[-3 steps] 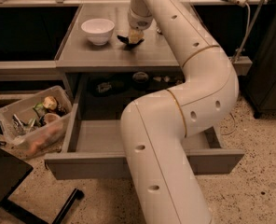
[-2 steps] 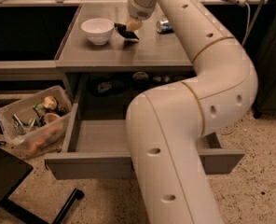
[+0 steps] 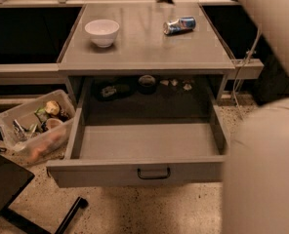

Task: Place rxbar chocolate into top drawer

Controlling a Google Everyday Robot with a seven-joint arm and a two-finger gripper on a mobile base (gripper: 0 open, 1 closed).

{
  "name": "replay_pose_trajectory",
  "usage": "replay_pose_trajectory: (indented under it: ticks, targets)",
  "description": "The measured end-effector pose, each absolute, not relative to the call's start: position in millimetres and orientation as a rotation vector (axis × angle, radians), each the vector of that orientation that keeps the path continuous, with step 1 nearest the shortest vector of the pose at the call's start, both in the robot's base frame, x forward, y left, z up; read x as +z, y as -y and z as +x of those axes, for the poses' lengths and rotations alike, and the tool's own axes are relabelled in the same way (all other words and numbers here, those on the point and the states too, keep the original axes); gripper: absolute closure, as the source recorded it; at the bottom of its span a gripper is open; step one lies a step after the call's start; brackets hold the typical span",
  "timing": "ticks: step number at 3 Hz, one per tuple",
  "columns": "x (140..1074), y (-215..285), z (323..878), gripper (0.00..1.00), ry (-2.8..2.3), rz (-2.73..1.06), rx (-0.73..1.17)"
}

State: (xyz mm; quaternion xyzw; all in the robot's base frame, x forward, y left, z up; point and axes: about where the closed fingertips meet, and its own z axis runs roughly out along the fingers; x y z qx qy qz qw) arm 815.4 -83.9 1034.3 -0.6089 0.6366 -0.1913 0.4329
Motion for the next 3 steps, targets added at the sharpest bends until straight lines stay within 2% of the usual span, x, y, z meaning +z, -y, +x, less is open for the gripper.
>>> replay_pose_trajectory:
  ticks: [1,2,3]
  targets:
    - [1113,130,751,1.00,-1.507,-1.315,-0.556]
    - [1185,109,658,1.00,-1.328,-1.232,-0.553]
    - [1216,79,601,1.00,-1.232,-1.206,-0.533]
